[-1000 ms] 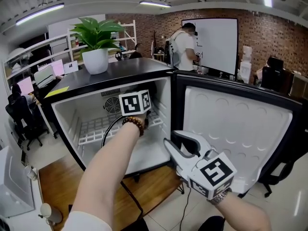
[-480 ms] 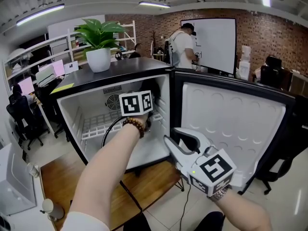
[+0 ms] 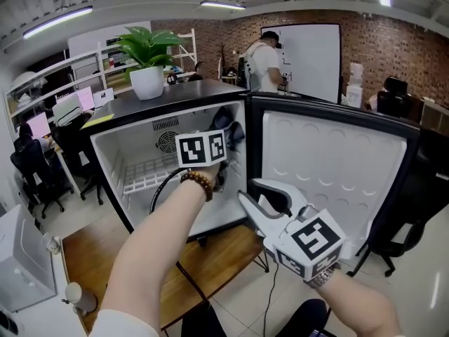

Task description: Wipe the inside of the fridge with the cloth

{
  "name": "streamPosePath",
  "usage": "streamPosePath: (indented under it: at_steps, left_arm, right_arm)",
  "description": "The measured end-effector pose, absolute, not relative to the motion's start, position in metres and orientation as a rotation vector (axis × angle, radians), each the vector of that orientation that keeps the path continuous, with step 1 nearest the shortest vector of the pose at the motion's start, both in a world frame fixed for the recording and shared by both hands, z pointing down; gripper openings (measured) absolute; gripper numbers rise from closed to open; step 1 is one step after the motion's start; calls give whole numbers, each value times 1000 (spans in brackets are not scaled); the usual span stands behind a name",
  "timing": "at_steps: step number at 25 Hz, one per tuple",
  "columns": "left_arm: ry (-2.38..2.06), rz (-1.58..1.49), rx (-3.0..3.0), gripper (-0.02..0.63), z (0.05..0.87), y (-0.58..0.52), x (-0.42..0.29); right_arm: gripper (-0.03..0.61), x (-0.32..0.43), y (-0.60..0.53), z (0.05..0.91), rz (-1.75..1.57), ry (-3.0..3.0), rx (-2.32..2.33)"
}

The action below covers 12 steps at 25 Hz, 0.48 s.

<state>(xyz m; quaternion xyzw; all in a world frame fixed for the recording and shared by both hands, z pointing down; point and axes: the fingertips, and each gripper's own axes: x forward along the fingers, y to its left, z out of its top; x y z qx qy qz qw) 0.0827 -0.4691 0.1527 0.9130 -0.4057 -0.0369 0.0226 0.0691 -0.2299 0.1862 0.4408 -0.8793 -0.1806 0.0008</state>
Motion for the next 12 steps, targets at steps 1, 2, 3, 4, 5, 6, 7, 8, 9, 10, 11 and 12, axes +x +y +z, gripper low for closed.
streamPosePath:
  at_steps: [1,2,3,4,5,6,7,8,9,10,11,12]
  left_arm:
    - [-1248,-110,2831,51,153,-465,84]
    - [-1239,-105,2834,51,153,-462,85]
    - [-1229,-100,2837,50,154,-458,85]
    - [-1218,-96,2840,51,154,-455,86]
    - [-1207,-93,2843,51,154,-451,87]
    - [-1197,-91,2846,51,154,-448,88]
    - [-1185,-91,2849,51,154,-445,89]
    - [-1173,-93,2851,51,154,-443,90]
    - [-1159,-96,2852,51,155,-440,90]
    - [-1143,-99,2851,51,155,-438,91]
    - [-1126,-102,2849,51,156,-436,92]
    - [-1108,-104,2849,51,157,-435,93]
  right_arm:
    - [104,68,-227,186,-571,-2760,1382]
    - [104,67,-225,186,-576,-2759,1381]
    - [104,66,-222,186,-580,-2757,1382]
    - [104,66,-220,186,-582,-2755,1383]
    - [104,66,-218,186,-583,-2753,1385]
    - [104,65,-216,186,-583,-2752,1386]
    - [104,65,-214,186,-584,-2751,1386]
    - [104,64,-213,186,-584,-2750,1386]
    - [104,64,-213,187,-584,-2748,1386]
    - [104,64,-212,187,-584,-2746,1386]
    - [104,64,-212,188,-582,-2743,1387]
    - [104,64,-212,188,-580,-2740,1389]
